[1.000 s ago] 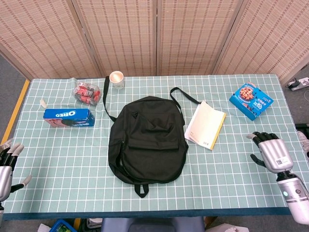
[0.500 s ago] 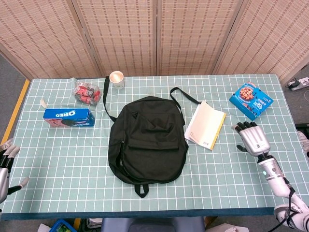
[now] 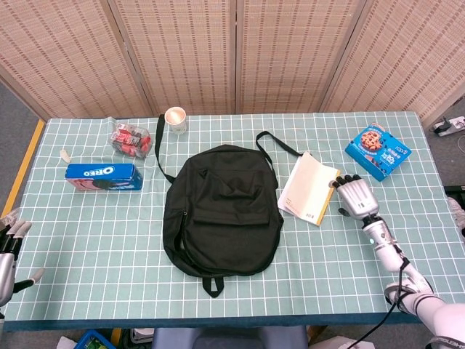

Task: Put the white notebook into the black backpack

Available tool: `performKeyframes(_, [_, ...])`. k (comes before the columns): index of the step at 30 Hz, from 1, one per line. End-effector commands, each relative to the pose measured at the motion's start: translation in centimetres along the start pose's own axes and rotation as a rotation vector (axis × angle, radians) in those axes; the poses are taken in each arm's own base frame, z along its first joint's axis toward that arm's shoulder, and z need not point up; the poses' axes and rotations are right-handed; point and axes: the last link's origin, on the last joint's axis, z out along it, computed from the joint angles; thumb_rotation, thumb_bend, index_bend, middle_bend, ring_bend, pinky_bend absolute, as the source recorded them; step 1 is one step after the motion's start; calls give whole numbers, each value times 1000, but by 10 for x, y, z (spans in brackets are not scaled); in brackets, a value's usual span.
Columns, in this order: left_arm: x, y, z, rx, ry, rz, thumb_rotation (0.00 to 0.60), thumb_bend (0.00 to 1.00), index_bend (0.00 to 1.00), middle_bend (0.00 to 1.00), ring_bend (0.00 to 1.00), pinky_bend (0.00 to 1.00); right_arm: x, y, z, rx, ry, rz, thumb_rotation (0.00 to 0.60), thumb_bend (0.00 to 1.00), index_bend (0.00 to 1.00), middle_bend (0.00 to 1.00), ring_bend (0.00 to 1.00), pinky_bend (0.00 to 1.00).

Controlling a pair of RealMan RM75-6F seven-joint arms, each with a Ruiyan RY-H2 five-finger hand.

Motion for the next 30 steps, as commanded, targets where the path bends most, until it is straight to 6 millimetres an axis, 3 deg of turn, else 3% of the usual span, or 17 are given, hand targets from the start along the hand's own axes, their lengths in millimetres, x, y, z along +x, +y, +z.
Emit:
performKeyframes(1, [-1,0,-1,3,-7,2,600,165,130,105,102,140,-4,-17,17,43,-14,-4,600,94,340,356,321,369])
performKeyframes(9, [-3,-2,-4,13,-26,-6,600,164,130,105,104,140,-7,-29,31,85,-20,-45,600,94,340,355,321,369])
performKeyframes(22, [-6,-3,-8,17,-52,-12,600,164,130,105,107,140,-11,-38,37,137,-46,-107,600,96,340,356,321,369])
performKeyframes(30, [-4,-4,-8,23,-47,-15,600,164,126,105,107,140,-6,-48,50,145,-38,-108,600,160,340,356,321,369])
